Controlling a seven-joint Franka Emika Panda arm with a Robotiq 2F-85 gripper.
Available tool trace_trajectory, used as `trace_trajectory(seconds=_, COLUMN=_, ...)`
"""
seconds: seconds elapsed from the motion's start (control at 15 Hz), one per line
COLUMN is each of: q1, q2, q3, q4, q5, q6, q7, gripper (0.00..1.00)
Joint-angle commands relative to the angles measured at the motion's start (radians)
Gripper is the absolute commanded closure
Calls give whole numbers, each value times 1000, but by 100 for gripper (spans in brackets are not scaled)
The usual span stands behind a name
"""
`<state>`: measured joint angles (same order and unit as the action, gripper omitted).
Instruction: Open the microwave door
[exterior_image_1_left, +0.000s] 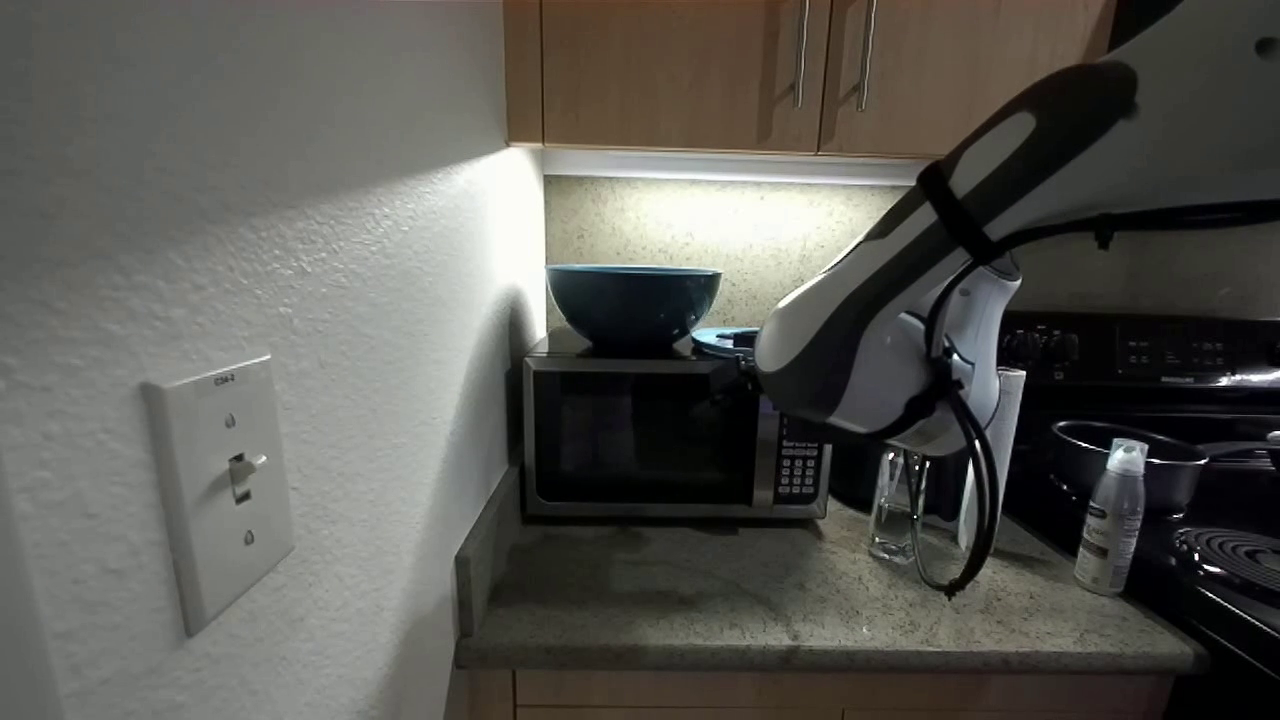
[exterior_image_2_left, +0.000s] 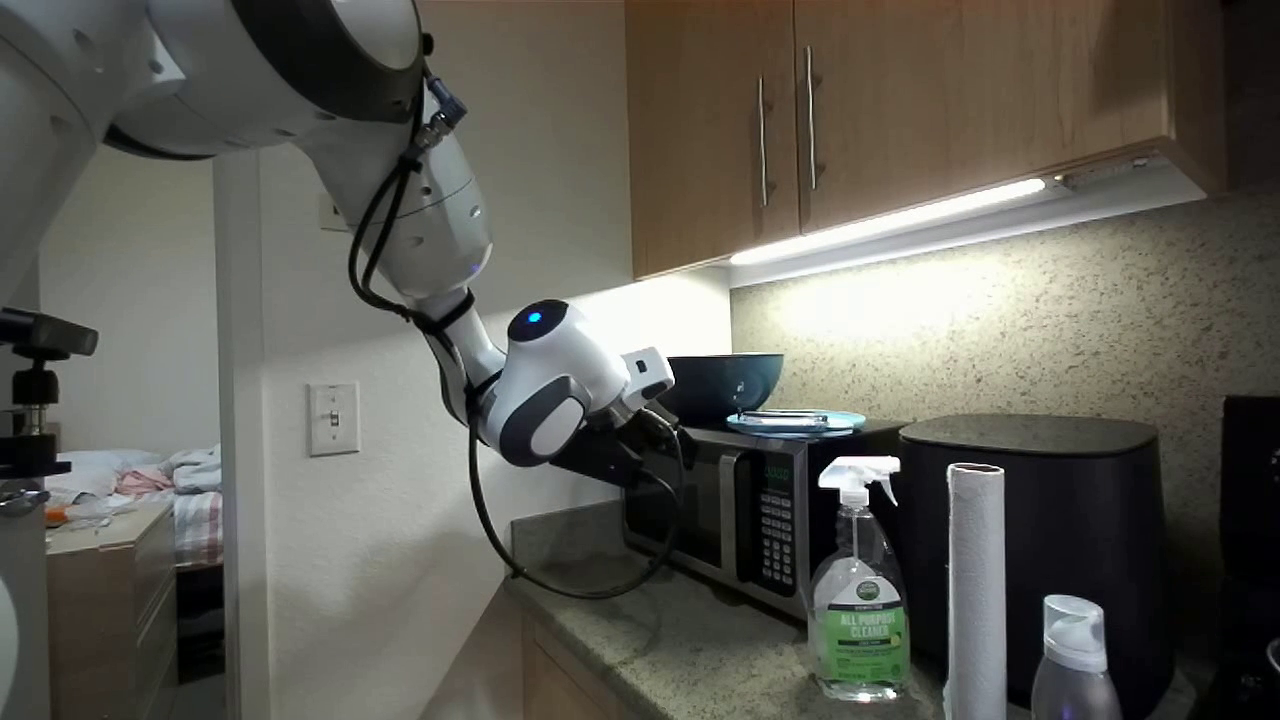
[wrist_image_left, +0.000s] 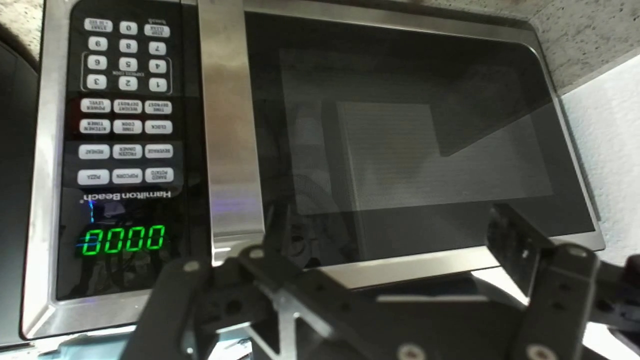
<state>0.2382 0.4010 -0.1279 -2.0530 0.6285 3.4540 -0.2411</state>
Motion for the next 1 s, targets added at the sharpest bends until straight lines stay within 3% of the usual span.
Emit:
trace_trajectory(seconds=0.0, q1=38, q2=60, q3=-26, q4=106, q5=39, q6=-46, q7=21, gripper=0)
trace_trajectory(seconds=0.2, q1=102, q2=143, q3=-97, q4=247, q5=65, q6=-84, q7=47, gripper=0)
trace_trajectory(seconds=0.33, q1=187, q2=193, q3=-206, q4=307, q5=112, q6=-102, q7=77, gripper=0)
trace_trajectory(seconds=0.4, q1=117, q2=134, q3=-120, q4=235, q5=60, q6=-84, q7=50, gripper=0)
trace_trajectory(seconds=0.53, q1=165, q2=174, q3=-177, q4=284, q5=84, q6=-89, q7=64, gripper=0)
trace_trajectory(seconds=0.8, q1=183, q2=140, q3=-192, q4=198, q5=142, q6=-56, q7=97, gripper=0)
trace_trajectory(seconds=0.93, q1=220, q2=150, q3=-234, q4=188, q5=182, q6=-65, q7=107, gripper=0)
